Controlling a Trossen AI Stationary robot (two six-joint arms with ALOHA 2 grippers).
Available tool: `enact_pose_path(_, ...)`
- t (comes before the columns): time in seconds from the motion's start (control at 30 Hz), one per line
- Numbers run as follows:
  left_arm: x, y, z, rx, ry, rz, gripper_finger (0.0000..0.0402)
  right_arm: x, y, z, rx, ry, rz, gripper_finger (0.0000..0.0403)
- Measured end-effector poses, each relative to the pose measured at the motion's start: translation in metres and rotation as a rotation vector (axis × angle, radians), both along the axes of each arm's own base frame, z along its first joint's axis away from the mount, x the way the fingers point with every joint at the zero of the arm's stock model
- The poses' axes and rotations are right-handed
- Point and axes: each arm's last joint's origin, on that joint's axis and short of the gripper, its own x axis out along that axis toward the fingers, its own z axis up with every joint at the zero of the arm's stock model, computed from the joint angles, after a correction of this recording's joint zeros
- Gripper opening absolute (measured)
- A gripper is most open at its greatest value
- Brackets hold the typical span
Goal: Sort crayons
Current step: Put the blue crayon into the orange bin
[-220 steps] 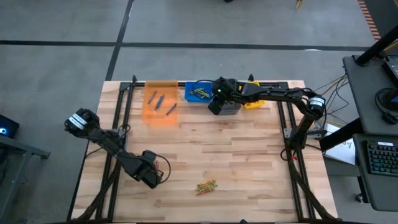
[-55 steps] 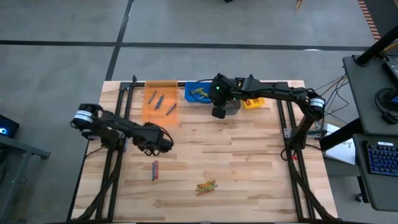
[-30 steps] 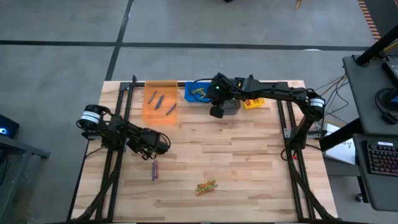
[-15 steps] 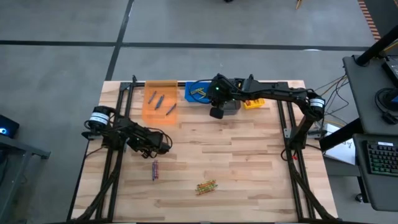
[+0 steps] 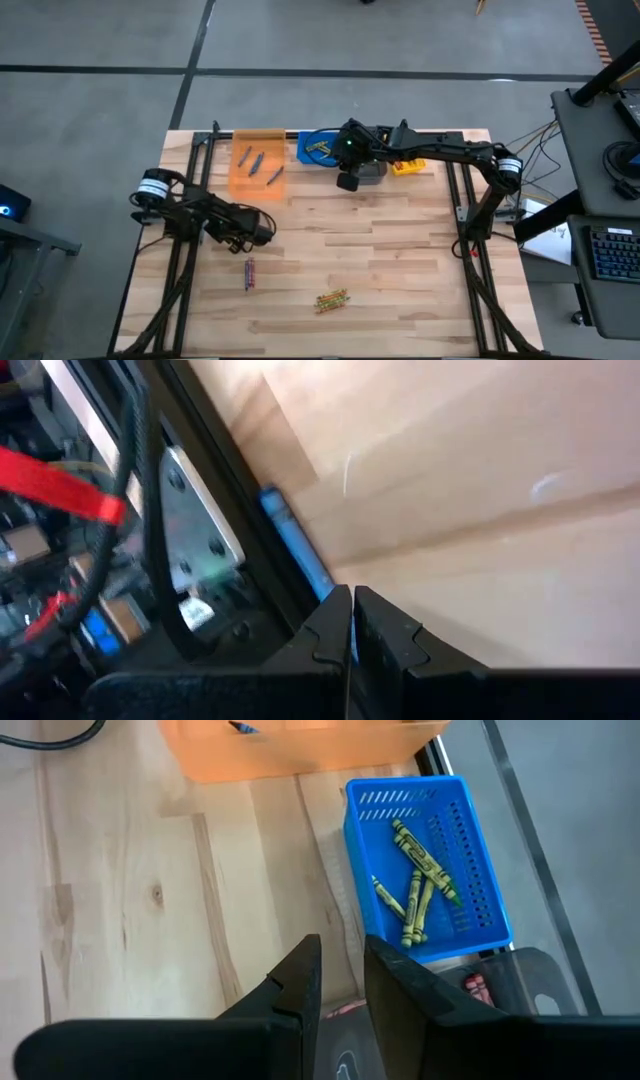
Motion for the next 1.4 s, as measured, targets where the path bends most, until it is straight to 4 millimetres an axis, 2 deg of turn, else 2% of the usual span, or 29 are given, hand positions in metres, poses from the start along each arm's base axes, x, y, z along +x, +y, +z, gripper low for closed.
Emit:
enact_pose_path(0.27,0.0039,0.0009,0.0044,0.008,-0.042,-0.094,0.0000,0.0005,-0.0002,0.0004,-0.003,-0.007,0.001,0.0074)
enact_pose_path(0.33,0.0048,0.0028,0.0045,0.088,-0.058,-0.126,0.0000,0.0005,-0.0002,0.0004,-0.003,-0.007,0.000,0.0076)
enact_pose_path(0.43,0.0074,0.0041,0.0048,0.288,-0.151,-0.073,0.0000,0.0005,-0.0002,0.0004,-0.004,-0.007,0.001,0.0077)
enact_pose_path(0.53,0.0099,0.0028,0.0037,0.370,-0.238,0.002,0.0000,0.0005,-0.0002,0.0004,-0.009,-0.004,0.008,0.0073)
enact_pose_path(0.67,0.0095,0.0026,0.0046,0.492,-0.316,0.199,0.0000,0.0006,-0.0002,0.0005,-0.008,-0.005,0.008,0.0069)
enact_pose_path(0.87,0.0011,0.0028,0.0087,0.683,-0.313,0.451,0.0000,0.0005,-0.0002,0.0004,-0.008,-0.004,0.008,0.0074)
enact_pose_path(1.4,0.0028,0.0101,0.0050,0.858,-0.343,0.572,0.0000,0.0003,0.0000,0.0001,-0.005,-0.002,0.009,0.0070)
